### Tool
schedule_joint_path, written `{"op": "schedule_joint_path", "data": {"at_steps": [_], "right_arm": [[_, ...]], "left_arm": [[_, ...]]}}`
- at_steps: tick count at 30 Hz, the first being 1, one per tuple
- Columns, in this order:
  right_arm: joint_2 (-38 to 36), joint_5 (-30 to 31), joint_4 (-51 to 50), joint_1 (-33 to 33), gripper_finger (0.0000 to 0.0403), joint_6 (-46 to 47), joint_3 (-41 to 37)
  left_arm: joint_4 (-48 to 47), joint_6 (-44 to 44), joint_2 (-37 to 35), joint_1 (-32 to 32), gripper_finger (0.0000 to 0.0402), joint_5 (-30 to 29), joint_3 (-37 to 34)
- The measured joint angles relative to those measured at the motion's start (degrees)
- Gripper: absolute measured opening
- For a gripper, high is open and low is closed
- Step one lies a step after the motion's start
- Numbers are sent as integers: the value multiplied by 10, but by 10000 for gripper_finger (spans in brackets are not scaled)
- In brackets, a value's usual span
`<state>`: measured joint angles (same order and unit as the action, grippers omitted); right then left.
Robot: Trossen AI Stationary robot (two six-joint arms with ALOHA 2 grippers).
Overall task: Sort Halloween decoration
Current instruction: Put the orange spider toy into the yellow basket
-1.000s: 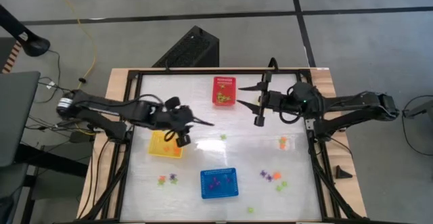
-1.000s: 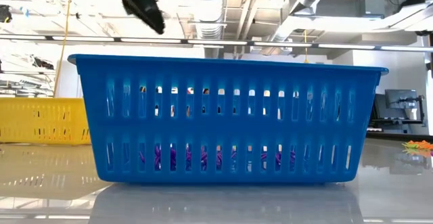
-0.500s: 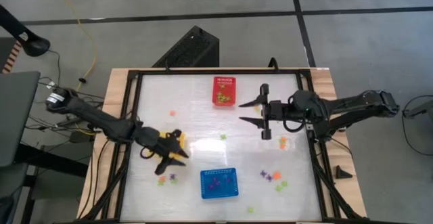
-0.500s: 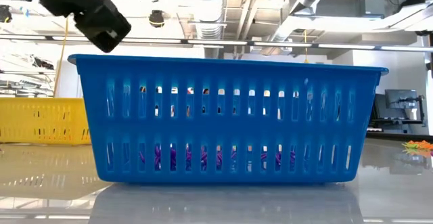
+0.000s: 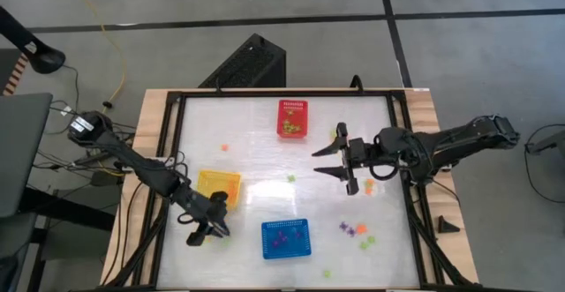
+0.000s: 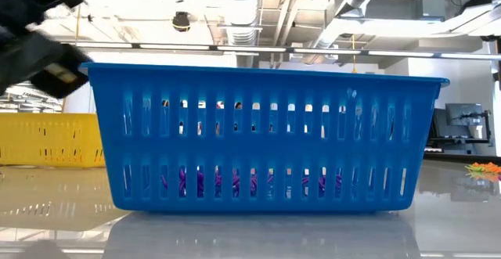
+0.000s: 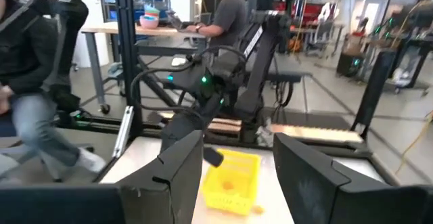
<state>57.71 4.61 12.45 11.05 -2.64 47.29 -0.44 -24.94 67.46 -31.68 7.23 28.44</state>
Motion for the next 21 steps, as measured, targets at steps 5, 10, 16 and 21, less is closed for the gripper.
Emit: {"op": "schedule_joint_path", "data": {"at_steps": [5,10,16,21], "right_arm": [[0,0,-13,21,211,21,0],[0,0,-17,50,211,33,0],[0,0,-23,85,211,27,0],[0,0,-58,96,211,19,0]], "left_arm": [[-72,-49,0,-29,123,-10,1],[-124,-57,0,-60,123,-54,1],[-125,-69,0,-94,123,-95,1],[-117,-88,19,-112,123,-108,-7]]}}
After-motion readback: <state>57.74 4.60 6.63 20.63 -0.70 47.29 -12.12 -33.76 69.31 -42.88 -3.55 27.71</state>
